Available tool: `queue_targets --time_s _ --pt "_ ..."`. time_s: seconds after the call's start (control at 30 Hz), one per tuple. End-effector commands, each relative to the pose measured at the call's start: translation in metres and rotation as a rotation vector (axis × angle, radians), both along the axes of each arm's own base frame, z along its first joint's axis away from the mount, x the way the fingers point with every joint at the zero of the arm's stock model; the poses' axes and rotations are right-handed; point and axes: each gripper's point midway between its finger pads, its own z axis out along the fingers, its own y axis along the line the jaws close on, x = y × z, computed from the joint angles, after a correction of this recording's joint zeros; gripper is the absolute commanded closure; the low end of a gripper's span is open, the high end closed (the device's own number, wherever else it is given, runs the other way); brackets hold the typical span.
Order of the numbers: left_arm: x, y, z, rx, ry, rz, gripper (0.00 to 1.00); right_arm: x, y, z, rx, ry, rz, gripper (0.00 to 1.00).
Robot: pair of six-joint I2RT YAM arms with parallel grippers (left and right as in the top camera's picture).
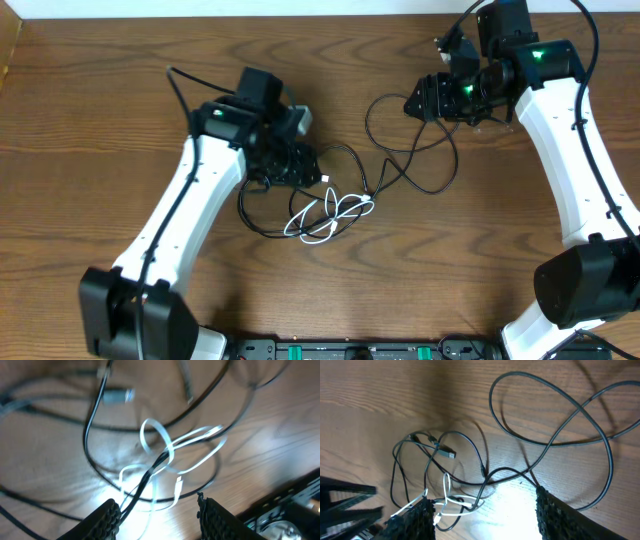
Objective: Untangle cables
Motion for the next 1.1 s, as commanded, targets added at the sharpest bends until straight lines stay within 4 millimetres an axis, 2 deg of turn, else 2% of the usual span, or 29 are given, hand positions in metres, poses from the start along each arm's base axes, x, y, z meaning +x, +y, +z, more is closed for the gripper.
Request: queue_targets --time_s 0.0,0.13,0.23,0.37,0.6,0.67,0.73,0.77,0.8,0.83,0.9,0.97,1.07 --pt "-0.011 0.007 -0.034 0.083 0.092 -0.037 0.47 -0.001 0.002 -0.004 -0.011 0.004 0.018 0.36" --pt "-0.020 0.006 -0.056 0.110 0.189 -0.047 0.47 -0.002 0.004 -0.005 -0.030 0.003 0.023 0.36" --pt "-0.027 -0.002 -0.063 0.077 0.251 -0.058 0.47 -0.003 0.005 -0.006 -0.036 0.003 0.026 0.35" --pt "-0.036 -0.023 -0.058 -0.024 0.271 -0.128 0.47 -0.002 0.002 -0.007 -0.054 -0.001 0.019 0.35" --pt "-0.042 -0.034 -0.056 -0.048 0.277 -0.156 0.47 -0.001 0.001 -0.007 -0.056 -0.002 0.017 0.35" --pt "-0.041 -0.036 -0.056 -0.051 0.266 -0.163 0.59 -0.001 0.001 -0.007 -0.056 -0.002 0.018 0.35" --pt "-0.033 -0.040 -0.057 -0.061 0.238 -0.148 0.85 -0.002 0.002 -0.007 -0.055 -0.002 0.019 0.35" --pt "-0.028 -0.042 -0.057 -0.067 0.223 -0.132 0.92 -0.002 0.002 -0.007 -0.055 -0.001 0.020 0.35" --pt "-0.018 -0.046 -0.055 -0.079 0.199 -0.101 0.92 -0.002 0.004 -0.007 -0.055 -0.002 0.024 0.35" --pt "-0.010 -0.051 -0.051 -0.105 0.176 -0.082 0.92 -0.003 0.005 -0.007 -0.055 -0.002 0.026 0.36" --pt "0.007 -0.070 -0.028 -0.220 0.116 -0.097 0.92 -0.004 0.008 -0.007 -0.055 -0.002 0.035 0.36" --pt "0.025 -0.092 0.010 -0.379 0.029 -0.136 0.92 -0.006 0.012 -0.007 -0.055 0.001 0.045 0.36" --pt "0.043 -0.114 0.074 -0.567 -0.115 -0.209 0.93 -0.010 0.017 -0.008 -0.054 0.010 0.058 0.38"
